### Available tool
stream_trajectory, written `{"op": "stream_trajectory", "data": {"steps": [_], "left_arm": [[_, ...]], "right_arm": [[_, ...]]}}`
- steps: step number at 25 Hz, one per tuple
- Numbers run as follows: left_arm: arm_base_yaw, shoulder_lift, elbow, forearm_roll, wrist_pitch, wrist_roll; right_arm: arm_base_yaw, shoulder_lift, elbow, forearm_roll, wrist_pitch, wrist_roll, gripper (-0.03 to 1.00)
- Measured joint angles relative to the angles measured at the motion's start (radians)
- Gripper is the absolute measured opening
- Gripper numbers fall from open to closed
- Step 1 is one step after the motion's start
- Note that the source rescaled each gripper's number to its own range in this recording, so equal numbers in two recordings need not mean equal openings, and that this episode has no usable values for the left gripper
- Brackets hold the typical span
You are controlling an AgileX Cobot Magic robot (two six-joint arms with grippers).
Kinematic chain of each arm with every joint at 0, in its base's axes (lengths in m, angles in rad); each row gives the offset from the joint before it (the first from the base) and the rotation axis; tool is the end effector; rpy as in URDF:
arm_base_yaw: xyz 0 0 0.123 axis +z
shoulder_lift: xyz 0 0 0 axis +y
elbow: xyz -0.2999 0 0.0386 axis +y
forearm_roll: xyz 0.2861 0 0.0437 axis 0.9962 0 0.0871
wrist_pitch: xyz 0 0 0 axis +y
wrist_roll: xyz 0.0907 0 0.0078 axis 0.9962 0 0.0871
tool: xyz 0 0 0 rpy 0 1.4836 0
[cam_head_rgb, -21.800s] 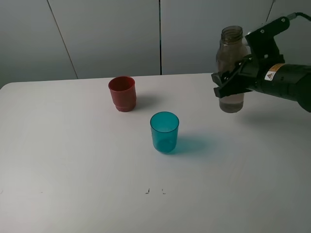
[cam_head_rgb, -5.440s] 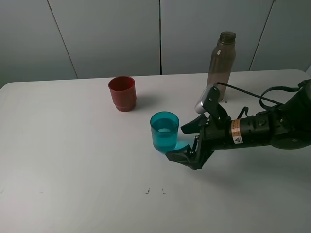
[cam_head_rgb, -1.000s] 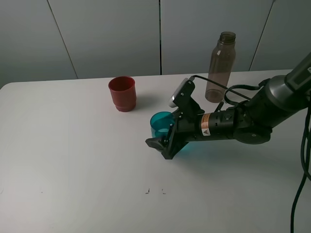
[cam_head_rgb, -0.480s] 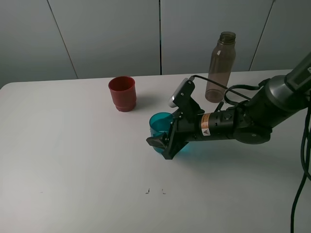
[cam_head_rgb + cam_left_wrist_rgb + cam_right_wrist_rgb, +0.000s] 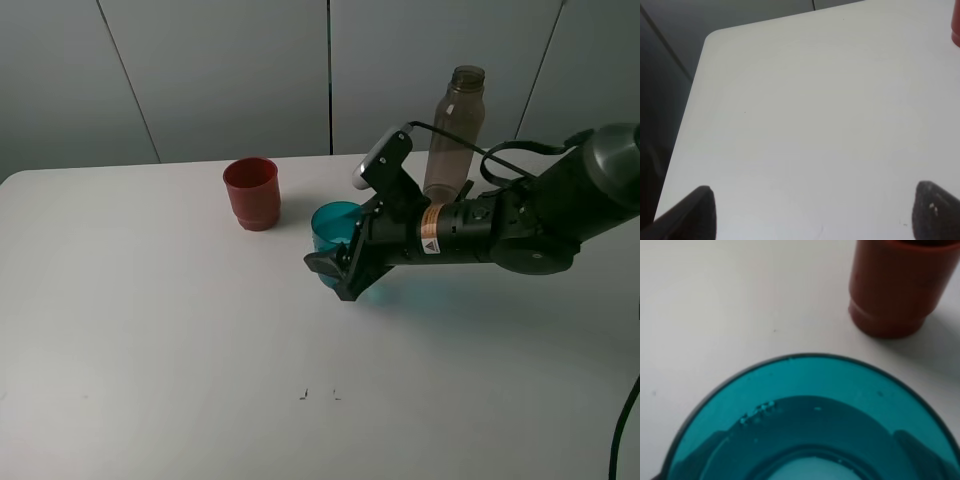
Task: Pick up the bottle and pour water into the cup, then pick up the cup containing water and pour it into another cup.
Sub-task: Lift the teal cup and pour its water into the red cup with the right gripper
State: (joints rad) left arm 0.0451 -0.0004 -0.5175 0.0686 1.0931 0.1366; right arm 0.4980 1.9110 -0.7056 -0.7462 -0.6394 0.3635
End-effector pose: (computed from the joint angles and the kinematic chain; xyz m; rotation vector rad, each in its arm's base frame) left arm 0.0070 0.0059 0.2984 0.0891 2.0606 0.1946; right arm 0.2875 0.1982 0.0929 -1.0392 1.9245 0.5821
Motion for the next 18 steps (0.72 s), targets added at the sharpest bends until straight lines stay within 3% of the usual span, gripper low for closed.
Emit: {"op": "stream_trajectory", "data": {"steps": [8, 18], "left_arm": [[0.000, 0.000, 0.000, 0.000, 0.000, 0.000], [0.000, 0.000, 0.000, 0.000, 0.000, 0.000]], "right_arm": [[0.002, -0.044, -0.156, 0.002, 0.148, 0.179, 0.03], [0.002, -0.040, -0.399, -0.086, 0.346, 0.353, 0.03]]}}
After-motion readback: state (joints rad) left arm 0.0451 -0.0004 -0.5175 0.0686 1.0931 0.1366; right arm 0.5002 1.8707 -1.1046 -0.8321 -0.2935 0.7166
